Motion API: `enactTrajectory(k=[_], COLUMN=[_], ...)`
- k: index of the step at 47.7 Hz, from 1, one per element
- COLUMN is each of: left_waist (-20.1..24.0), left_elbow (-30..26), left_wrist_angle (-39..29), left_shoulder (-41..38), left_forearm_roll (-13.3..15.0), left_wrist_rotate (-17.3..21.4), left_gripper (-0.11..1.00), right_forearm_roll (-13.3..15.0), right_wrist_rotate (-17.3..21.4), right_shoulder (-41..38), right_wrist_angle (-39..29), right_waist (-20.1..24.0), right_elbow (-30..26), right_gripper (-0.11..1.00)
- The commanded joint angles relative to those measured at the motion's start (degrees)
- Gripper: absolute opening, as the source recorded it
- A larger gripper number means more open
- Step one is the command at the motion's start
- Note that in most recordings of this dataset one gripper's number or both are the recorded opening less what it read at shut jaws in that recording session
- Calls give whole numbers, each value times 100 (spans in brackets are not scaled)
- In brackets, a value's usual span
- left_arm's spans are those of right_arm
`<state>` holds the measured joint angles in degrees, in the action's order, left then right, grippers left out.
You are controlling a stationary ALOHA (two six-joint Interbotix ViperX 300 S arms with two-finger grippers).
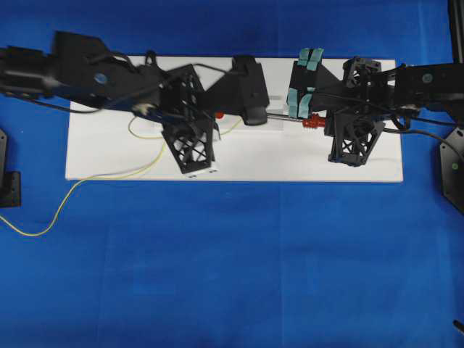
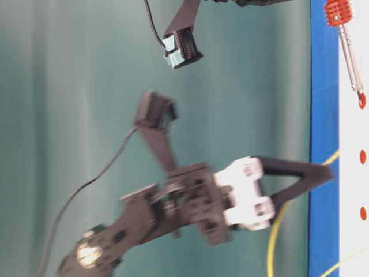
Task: Touch the tip of the soldering iron to the tip of the solder at the mark.
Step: 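Separate the wire and iron, moving both grippers outward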
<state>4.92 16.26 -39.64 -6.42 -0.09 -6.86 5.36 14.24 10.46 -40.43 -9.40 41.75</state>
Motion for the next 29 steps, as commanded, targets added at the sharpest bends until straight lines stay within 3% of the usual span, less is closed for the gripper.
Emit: enactTrajectory(k=[1, 15, 29], left_waist=[-18, -70, -97], left_elbow=[18, 791, 1081], left_wrist_angle=[-114, -167, -158], left_shoulder=[466, 1608, 1793], left_forearm_roll=[-9, -9, -9], left_wrist_rotate=[-9, -123, -404], left_gripper=[1, 1, 1], right_forearm_roll=[18, 9, 18], right_wrist_rotate=[9, 9, 9], right_shoulder=[132, 141, 220], right_wrist_angle=[44, 114, 79], right_waist=[9, 9, 9], right_elbow=[-35, -26, -62], right_gripper=[6, 6, 6])
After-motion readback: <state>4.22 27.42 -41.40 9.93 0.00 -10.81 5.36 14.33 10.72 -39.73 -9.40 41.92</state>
